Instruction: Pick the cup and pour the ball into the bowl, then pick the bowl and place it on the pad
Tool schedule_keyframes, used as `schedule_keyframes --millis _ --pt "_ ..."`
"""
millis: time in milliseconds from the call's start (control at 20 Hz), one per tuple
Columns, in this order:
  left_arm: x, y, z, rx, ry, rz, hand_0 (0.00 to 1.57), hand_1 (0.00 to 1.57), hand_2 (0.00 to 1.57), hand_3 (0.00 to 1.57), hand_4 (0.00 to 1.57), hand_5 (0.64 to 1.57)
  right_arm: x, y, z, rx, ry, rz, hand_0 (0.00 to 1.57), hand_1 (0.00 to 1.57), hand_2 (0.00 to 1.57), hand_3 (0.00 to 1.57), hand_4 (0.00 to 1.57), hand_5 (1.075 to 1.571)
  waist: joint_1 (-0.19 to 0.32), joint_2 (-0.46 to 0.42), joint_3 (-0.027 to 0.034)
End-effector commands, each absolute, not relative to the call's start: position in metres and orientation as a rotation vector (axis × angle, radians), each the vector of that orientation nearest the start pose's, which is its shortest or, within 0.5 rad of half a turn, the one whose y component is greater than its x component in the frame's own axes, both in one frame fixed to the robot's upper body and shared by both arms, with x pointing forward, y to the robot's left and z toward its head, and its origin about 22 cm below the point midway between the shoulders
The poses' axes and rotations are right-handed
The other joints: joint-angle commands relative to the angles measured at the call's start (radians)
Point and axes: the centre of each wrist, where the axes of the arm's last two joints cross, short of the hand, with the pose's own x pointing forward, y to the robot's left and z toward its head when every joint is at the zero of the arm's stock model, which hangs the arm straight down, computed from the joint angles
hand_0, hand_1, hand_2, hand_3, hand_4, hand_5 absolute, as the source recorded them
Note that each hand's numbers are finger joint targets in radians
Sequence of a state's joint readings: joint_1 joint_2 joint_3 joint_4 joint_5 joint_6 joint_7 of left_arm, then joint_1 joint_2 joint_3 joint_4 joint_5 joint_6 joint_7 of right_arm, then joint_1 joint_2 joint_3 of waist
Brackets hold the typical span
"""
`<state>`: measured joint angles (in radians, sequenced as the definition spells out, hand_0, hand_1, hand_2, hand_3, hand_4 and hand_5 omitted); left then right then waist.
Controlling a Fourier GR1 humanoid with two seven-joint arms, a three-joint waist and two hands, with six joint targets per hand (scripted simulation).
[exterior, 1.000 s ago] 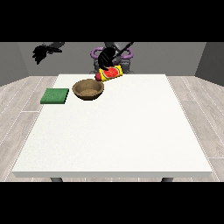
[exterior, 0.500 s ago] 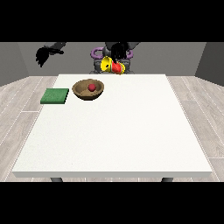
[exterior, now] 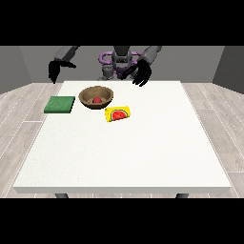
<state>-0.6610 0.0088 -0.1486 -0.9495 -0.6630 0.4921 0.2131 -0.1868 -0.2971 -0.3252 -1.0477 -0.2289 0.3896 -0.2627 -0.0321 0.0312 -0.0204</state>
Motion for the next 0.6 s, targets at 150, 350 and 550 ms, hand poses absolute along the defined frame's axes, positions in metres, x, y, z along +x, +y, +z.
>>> schedule_keyframes --millis 150,350,550 --pt "0.339 0.146 0.018 0.257 -1.765 -0.182 0.00 0.00 0.00 0.00 0.00 1.565 0.288 -0.317 -0.039 0.047 -1.619 -0.116 0.00 0.00 0.00 0.00 0.21 1.571 0.075 0.077 0.0133" --pt "0.329 0.171 0.001 0.144 -1.842 -0.223 0.00 0.00 0.00 0.00 0.00 1.564 0.297 -0.309 -0.038 -0.016 -1.623 -0.191 0.00 0.00 0.00 0.00 0.32 1.570 0.145 0.112 0.0191" --pt "0.324 0.183 -0.005 0.123 -1.778 -0.227 0.00 0.00 0.00 0.00 0.00 1.564 0.302 -0.275 -0.056 -0.016 -1.549 -0.221 0.00 0.00 0.00 0.00 0.31 1.569 0.128 0.054 0.0204"
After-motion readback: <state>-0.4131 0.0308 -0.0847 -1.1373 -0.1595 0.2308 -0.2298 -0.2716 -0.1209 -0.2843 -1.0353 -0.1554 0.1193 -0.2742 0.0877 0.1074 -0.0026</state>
